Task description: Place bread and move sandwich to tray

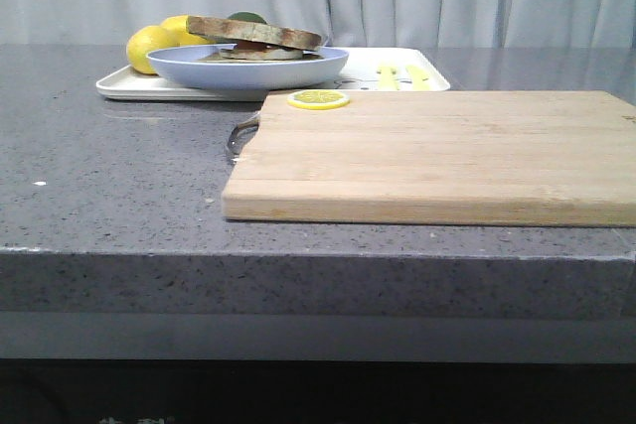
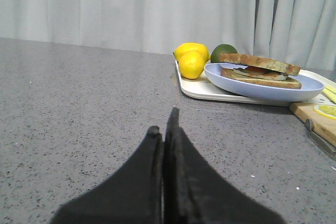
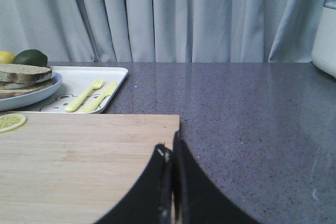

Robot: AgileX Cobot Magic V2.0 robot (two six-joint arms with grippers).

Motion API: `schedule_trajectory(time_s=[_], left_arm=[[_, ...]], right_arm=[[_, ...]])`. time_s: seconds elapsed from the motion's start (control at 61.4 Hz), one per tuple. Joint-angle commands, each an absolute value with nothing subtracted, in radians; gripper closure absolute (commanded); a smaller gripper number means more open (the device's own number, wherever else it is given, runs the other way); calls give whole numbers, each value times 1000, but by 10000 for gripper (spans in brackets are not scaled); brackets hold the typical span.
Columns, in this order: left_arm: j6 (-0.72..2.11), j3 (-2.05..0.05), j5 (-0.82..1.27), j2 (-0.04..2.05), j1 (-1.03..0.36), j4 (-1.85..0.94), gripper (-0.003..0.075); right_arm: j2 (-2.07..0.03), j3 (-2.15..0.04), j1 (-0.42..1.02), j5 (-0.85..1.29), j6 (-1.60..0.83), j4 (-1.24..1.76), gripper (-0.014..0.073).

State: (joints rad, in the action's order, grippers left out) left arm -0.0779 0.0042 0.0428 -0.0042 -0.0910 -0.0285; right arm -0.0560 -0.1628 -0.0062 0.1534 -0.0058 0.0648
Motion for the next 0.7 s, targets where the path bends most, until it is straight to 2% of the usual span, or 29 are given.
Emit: schedule_trajectory(time_s=[0.0,0.212,0.684], left_arm=[[-77,5,-42,-27,-93,-36,741],[-77,5,-42,-27,-93,-36,741],[-77,5,-42,-25,-93,-36,741]], right_arm=[[-32,-108,-11,-6,-15,76,661],[30,28,-11,-113,-15,77,661],[28,25,-11,-36,-15,77,661]])
